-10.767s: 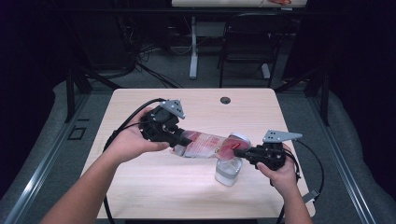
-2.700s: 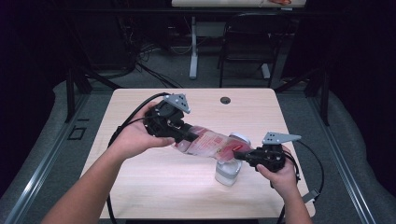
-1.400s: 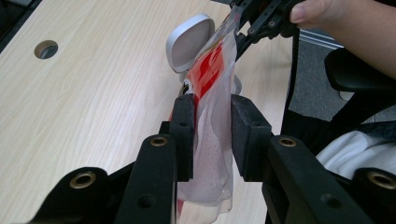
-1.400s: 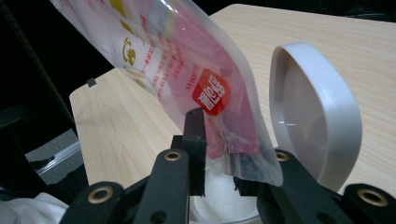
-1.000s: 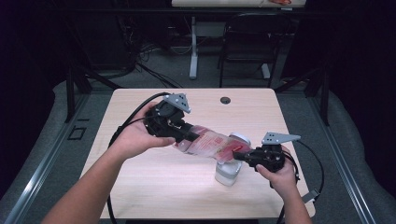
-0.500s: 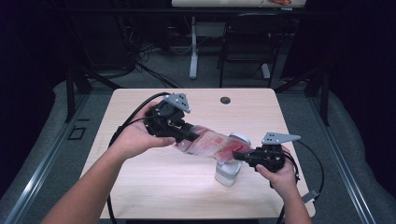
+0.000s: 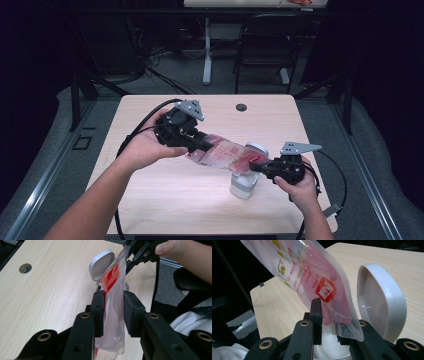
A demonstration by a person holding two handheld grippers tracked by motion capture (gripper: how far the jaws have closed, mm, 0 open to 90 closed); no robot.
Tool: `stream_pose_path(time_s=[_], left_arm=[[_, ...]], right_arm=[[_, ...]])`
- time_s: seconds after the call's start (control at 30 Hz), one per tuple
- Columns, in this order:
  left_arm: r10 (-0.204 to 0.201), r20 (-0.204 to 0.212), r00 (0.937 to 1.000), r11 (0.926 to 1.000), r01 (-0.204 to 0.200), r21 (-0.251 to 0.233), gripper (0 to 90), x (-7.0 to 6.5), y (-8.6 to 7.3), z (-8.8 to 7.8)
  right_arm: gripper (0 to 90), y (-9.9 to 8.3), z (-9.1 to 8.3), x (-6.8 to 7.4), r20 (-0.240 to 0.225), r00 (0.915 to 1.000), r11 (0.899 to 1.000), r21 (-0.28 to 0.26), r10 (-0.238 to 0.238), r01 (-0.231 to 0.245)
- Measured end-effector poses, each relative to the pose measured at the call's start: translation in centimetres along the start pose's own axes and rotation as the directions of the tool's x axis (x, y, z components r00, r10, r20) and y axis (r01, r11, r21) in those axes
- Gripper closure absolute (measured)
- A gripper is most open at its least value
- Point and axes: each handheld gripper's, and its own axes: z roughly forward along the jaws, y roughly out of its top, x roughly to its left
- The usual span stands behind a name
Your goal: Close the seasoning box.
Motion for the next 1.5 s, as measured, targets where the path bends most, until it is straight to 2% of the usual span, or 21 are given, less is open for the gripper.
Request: stream_pose_path(time_s=[1.5], left_arm=[[0.007,-0.002,1.0000,0.9999,-0.007,-0.013,72.5,-0.01,0.13,0.01]], right_arm=[[78.1,-0.01,-0.01,0.00,0.000,1.0000,1.000,0.001,0.000,0.000]])
